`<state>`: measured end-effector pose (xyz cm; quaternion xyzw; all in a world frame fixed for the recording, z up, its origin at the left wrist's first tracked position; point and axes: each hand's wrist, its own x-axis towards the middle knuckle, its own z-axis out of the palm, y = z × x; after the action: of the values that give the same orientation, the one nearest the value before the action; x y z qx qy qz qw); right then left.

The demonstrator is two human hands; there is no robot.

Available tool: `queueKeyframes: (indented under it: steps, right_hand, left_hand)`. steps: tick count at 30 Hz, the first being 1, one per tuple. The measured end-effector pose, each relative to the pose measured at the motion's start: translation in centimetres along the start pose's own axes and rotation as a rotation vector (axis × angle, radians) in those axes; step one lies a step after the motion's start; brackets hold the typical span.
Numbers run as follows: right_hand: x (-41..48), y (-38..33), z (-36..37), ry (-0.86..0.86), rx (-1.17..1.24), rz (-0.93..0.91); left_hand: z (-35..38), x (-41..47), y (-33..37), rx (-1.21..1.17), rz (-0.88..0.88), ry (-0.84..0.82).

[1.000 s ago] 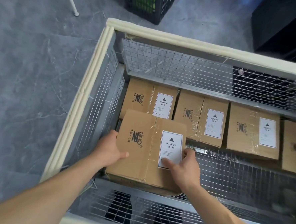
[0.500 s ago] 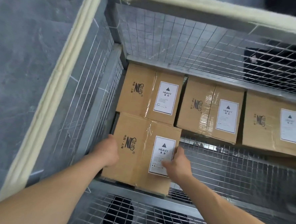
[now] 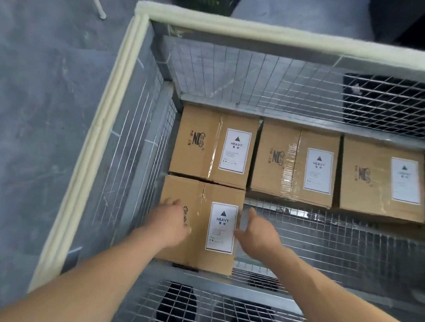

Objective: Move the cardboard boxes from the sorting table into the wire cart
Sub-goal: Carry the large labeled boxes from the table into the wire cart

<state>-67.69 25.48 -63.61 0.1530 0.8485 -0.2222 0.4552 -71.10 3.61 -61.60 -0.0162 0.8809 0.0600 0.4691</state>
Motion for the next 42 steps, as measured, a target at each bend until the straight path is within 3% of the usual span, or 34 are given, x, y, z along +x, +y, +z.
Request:
queueKeyframes:
  steps: [7, 15, 22, 30, 42]
  right_hand:
    - [-9.6, 1.1, -8.8, 0.285, -0.138, -0.089]
    - [-23.6, 2.9, -19.8, 0.488, -0.041, -0.059]
    - [-35.1, 5.8, -24.6, 0.741, 0.02, 0.003]
    - [-48.5, 9.5, -23.7, 1.011, 0.071, 0.286]
    - [-66.2, 16.4, -12.4, 1.118, 0.244, 0.765]
  left_hand:
    - [-7.1, -9.4, 8.0, 0.242, 0.307, 0.231]
    - [-16.9, -22.1, 17.8, 0.285, 0.47, 0.379]
    - [-21.2, -30.8, 24.7, 0.388, 0.709, 0.532]
    - [-21.4, -39.4, 30.6, 0.568, 1.104, 0.6]
    - [-11.1, -54.3, 37.6, 0.745, 1.594, 0.613]
